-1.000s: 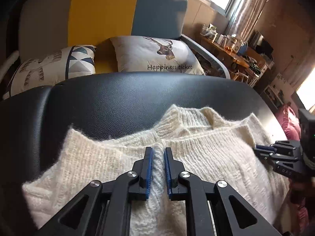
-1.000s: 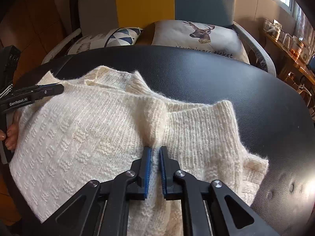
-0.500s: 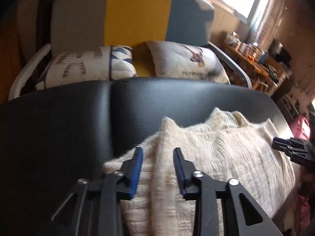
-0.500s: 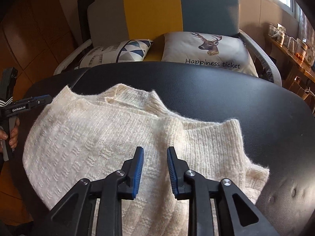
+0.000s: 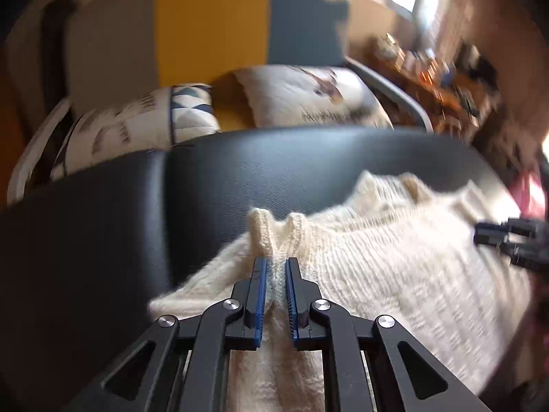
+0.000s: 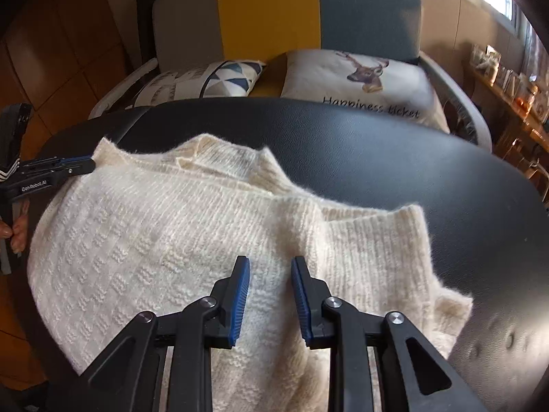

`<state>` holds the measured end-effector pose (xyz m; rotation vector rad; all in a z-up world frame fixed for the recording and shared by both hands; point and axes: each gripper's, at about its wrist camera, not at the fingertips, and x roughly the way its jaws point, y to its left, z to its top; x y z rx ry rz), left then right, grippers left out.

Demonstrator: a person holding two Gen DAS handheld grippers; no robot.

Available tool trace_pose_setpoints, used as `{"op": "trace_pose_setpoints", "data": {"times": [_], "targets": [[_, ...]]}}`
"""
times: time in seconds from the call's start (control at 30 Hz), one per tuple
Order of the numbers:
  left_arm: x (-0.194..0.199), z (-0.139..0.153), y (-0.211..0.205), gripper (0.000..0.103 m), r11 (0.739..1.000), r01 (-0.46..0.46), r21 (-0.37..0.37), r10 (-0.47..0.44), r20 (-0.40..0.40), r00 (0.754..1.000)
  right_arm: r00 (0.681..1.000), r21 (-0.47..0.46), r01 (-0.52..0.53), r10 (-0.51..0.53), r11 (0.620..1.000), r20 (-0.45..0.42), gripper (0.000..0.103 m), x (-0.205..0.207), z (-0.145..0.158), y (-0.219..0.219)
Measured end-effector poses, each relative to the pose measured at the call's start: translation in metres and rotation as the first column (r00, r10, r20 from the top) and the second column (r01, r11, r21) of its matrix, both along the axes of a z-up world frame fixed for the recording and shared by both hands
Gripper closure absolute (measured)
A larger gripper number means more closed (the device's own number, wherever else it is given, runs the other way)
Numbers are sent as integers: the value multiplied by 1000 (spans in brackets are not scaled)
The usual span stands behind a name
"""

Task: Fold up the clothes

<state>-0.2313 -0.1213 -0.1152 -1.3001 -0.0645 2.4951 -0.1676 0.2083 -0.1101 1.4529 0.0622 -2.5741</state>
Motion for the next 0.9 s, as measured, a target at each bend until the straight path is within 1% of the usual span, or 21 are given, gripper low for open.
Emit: {"op": "trace_pose_setpoints", "data": {"times": [0.03,0.07,0.13,0.17,0.23,0.37,0.4,0.43,0.5,0.6,0.7,0.73,0.77,0.8,0.83,0.87,0.9], "targets": [[-3,-4,-2,92,1000,-15,15,15,20,1000,1000,15,8,-8,1000,28,80,-3,-7,0],[-5,-9,-3,91,999,-26,27,25,41,999,999,12,16,-17,1000,39,80,-5,-13,0],[-11,-18,-4,88,998,-48,50,44,82,996,999,-2,28,-28,1000,21,80,-5,-17,1],[-12,-16,-3,86,997,-53,65,47,89,995,999,-9,32,-32,999,17,80,-5,-18,3],[-10,-8,-5,83,993,-54,107,45,87,995,999,-24,37,-37,999,16,80,-4,-17,5],[2,8,-29,72,971,-145,191,136,62,989,999,-64,42,-41,997,24,80,-5,-17,11],[6,7,-33,72,969,-158,192,148,66,987,999,-72,43,-41,996,24,79,-6,-17,12],[9,5,-35,72,971,-156,181,144,79,986,999,-79,43,-42,996,23,79,-6,-18,13],[14,-2,-30,72,984,-128,123,116,99,988,999,-92,41,-40,995,16,79,-5,-19,14],[17,-7,-20,72,995,-90,36,86,97,992,999,-113,42,-41,993,10,79,-3,-20,16],[10,-6,-17,72,997,-73,20,71,98,993,999,-122,47,-46,991,12,79,-3,-19,17],[6,-7,-15,72,998,-65,-2,65,91,994,999,-118,45,-44,992,13,79,-3,-19,17],[3,-7,-11,72,999,-44,-16,45,86,995,999,-112,43,-41,993,13,79,-4,-19,16],[-1,-7,-7,73,1000,-9,-15,10,85,996,999,-109,40,-39,993,13,79,-4,-19,15],[-2,-6,-1,76,999,17,-38,-14,70,997,999,-108,40,-38,993,12,79,-3,-19,15],[-2,-5,5,91,997,39,-70,-35,51,998,999,-109,39,-38,993,11,79,-3,-19,15],[-3,-6,4,97,996,23,-82,-20,40,999,999,-111,38,-38,993,10,79,-3,-19,16]]}}
